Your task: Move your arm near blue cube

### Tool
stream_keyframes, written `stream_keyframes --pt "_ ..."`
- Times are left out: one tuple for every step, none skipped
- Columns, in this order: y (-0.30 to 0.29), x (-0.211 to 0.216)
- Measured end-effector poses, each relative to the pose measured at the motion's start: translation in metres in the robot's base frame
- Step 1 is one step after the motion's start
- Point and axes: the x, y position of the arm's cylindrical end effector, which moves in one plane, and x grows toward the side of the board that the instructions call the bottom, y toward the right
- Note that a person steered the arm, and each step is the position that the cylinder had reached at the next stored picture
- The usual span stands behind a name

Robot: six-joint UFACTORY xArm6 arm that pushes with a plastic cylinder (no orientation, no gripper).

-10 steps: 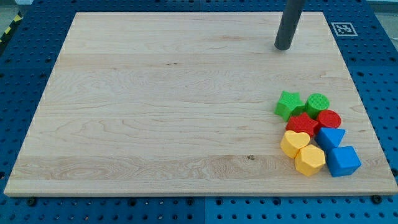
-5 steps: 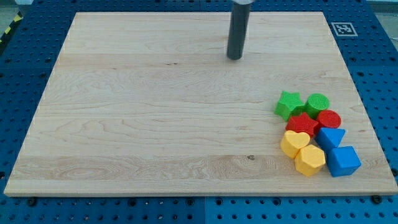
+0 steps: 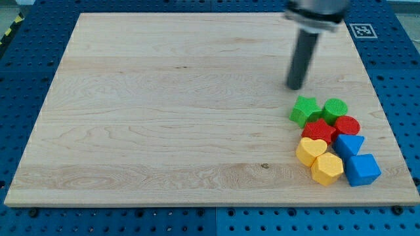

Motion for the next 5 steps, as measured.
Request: stream_keyframes --pt "0.085 0.020" --pt "0.091 0.054" --pt "0.091 0.071" --pt "0.091 0.113" --pt "0.091 0.169"
